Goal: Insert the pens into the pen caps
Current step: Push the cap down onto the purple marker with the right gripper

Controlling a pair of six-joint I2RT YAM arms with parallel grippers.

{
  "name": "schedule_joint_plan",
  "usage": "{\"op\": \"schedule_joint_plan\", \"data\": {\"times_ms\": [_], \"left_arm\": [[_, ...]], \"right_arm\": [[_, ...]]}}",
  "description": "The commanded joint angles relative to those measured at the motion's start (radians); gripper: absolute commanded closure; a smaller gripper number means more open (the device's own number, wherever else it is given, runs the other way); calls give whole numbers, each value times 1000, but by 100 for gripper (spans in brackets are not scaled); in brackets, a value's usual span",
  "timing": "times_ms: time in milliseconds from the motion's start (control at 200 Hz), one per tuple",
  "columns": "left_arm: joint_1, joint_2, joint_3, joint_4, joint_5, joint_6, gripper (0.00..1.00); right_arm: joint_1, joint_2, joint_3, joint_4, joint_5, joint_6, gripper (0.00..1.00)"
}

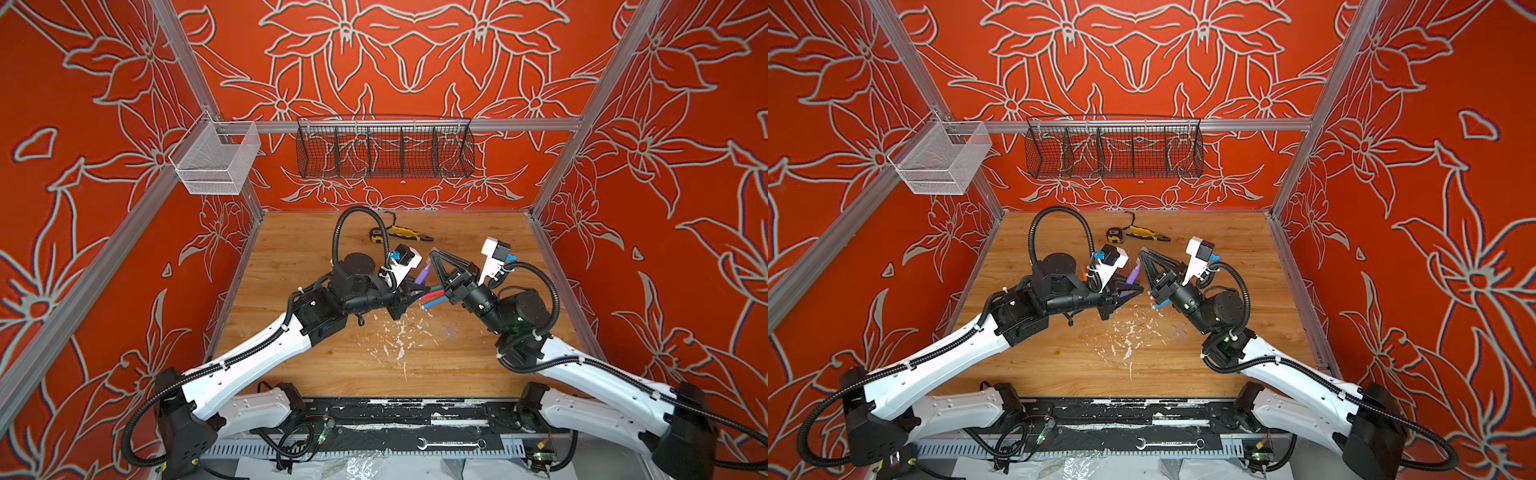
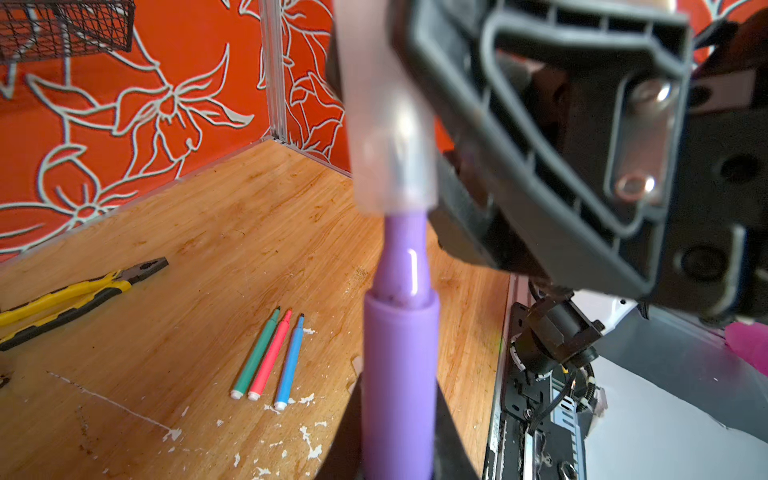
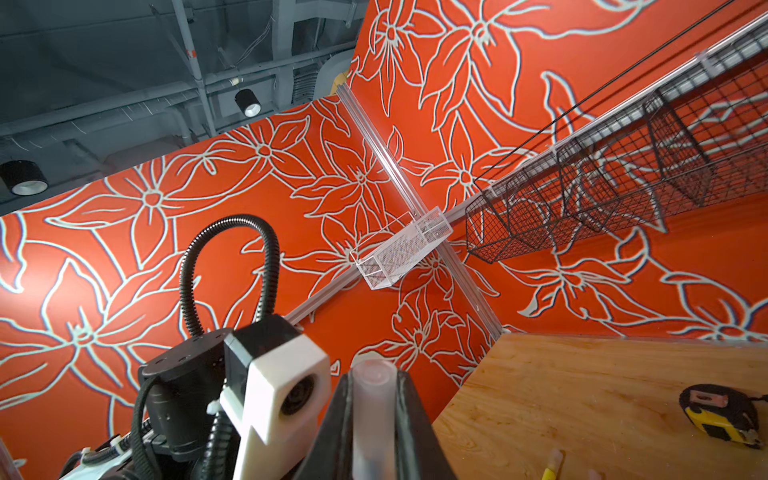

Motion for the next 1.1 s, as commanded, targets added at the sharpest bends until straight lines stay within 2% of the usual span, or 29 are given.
{"op": "schedule_joint_plan", "data": {"times_ms": [0, 170, 360, 420, 445, 540, 681, 861, 1096], "left_arm": [[-2, -32, 2, 85, -16, -7, 100], [-2, -58, -31, 127, -55, -33, 100], [-3, -95, -65, 161, -40, -42, 100], [-2, -101, -66, 158, -44, -34, 100], [-3, -102, -64, 155, -48, -32, 100], [-2, -104, -71, 157, -41, -17, 100], [-2, -107, -70, 147, -39, 17, 100], [-2, -109, -86, 145, 27, 81, 100], [-3, -65, -67, 113, 157, 153, 100]], "right_arm": [[13, 3, 16, 9, -45, 29, 100], [27, -4, -1, 17, -26, 20, 100], [46, 1, 8, 16, -45, 8, 100], [50, -1, 12, 14, -49, -4, 77], [50, -3, 15, 9, -53, -10, 70], [50, -29, 26, -40, -44, -37, 56], [50, -94, 14, -100, 24, -78, 45], [51, -185, -7, -162, 67, -126, 42], [50, -244, -21, -177, 44, -138, 41]]}}
